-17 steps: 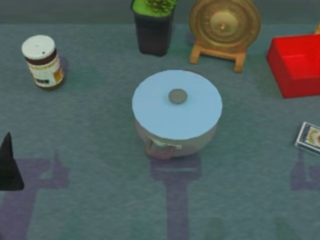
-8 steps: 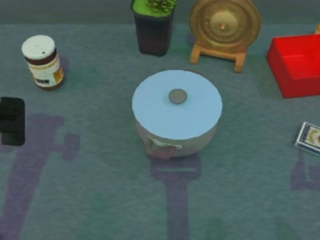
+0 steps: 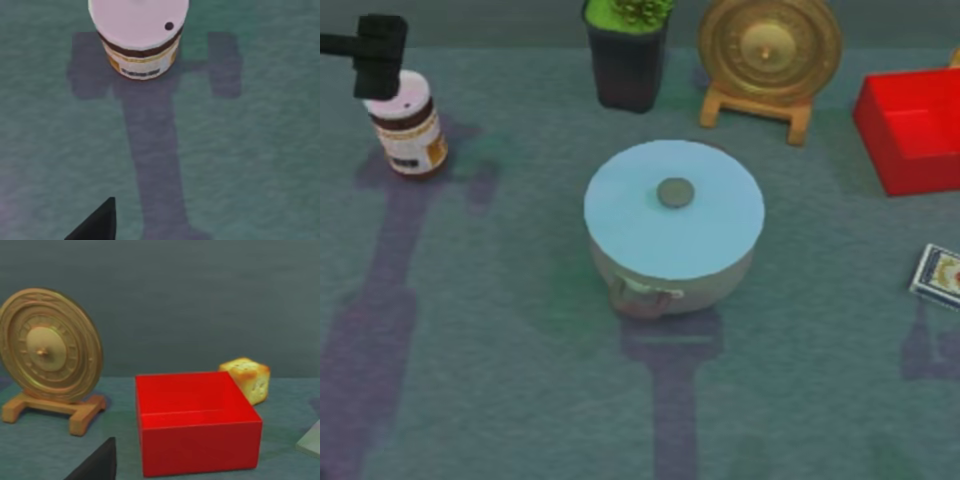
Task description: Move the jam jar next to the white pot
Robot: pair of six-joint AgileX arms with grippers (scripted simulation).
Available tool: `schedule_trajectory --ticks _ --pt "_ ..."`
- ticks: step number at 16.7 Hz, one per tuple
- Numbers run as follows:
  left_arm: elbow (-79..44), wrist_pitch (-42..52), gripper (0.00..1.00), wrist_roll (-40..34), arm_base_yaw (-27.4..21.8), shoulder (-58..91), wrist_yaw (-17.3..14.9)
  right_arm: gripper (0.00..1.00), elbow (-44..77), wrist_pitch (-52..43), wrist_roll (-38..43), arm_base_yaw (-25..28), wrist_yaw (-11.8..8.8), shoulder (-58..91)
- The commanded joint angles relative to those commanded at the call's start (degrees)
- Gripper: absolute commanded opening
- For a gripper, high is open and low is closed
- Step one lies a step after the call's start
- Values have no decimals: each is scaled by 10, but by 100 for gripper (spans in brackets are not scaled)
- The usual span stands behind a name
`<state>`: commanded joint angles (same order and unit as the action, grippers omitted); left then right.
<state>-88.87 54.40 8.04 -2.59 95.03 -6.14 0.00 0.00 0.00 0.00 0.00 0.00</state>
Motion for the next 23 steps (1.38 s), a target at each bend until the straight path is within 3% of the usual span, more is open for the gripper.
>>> schedule_trajectory --ticks 7,12,16,23 --pt "-384 154 100 26 9 346 14 100 0 0 0 0 0 0" --pt "-573 229 100 35 17 511 27 100 0 0 0 0 0 0" --pt "-636 254 100 38 20 564 33 100 0 0 0 0 0 0" --pt "-625 243 100 36 18 564 34 100 0 0 0 0 0 0"
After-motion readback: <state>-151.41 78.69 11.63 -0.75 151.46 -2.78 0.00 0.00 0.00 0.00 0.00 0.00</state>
